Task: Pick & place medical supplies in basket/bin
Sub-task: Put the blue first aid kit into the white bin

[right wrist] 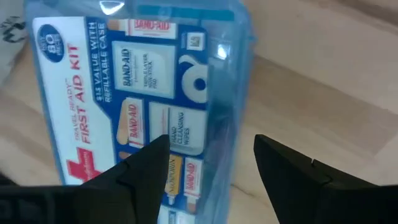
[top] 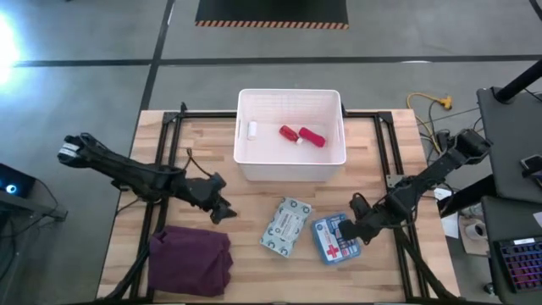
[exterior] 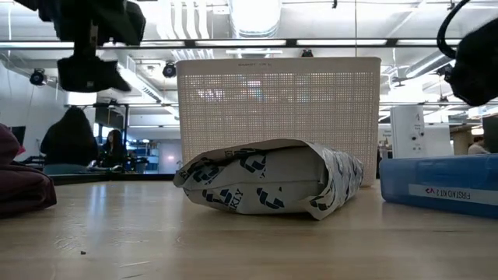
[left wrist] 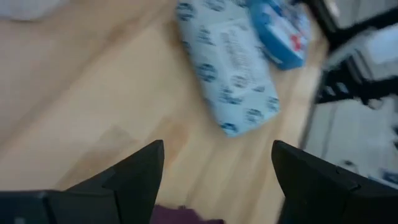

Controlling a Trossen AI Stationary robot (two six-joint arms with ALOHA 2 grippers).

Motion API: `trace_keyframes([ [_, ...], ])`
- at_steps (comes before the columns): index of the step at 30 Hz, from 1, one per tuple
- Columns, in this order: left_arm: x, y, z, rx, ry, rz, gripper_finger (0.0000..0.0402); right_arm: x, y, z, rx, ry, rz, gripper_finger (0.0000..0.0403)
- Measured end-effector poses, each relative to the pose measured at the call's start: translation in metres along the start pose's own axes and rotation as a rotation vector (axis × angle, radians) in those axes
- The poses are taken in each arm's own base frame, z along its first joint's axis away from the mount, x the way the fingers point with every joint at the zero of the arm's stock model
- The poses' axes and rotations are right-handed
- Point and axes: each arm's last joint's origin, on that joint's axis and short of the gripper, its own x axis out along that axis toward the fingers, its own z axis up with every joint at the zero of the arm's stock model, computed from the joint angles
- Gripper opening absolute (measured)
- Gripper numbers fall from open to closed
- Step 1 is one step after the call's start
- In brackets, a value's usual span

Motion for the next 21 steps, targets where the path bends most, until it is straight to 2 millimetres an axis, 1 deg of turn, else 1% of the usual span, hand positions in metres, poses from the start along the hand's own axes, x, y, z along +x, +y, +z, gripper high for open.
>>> trace_keyframes([
  [2,0.004,-0.007,-0.001,0.013,-0.003,-0.032,0.0266,0.002,-0.001,0.0,-0.026,-0.001,0.012,0.0217],
  [4,0.011,-0.011,-0.002,0.019,-0.001,-0.033,0.0252,0.007,-0.001,0.0,-0.072,0.012,0.062,0.0212],
  [7,0.024,-0.014,-0.004,0.027,0.021,-0.01,0.023,0.013,0.0,-0.001,-0.117,0.031,0.139,0.0208],
  [10,0.039,-0.02,-0.006,0.037,0.057,0.002,0.0206,0.018,-0.001,0.0,-0.125,0.028,0.206,0.0204],
  [14,0.059,-0.033,-0.006,0.043,0.106,-0.016,0.0172,0.02,-0.003,0.001,-0.122,0.003,0.218,0.0203],
  [21,0.098,-0.057,-0.007,0.062,0.151,0.007,0.0126,0.019,0.001,0.0,-0.239,-0.007,0.259,0.0203],
])
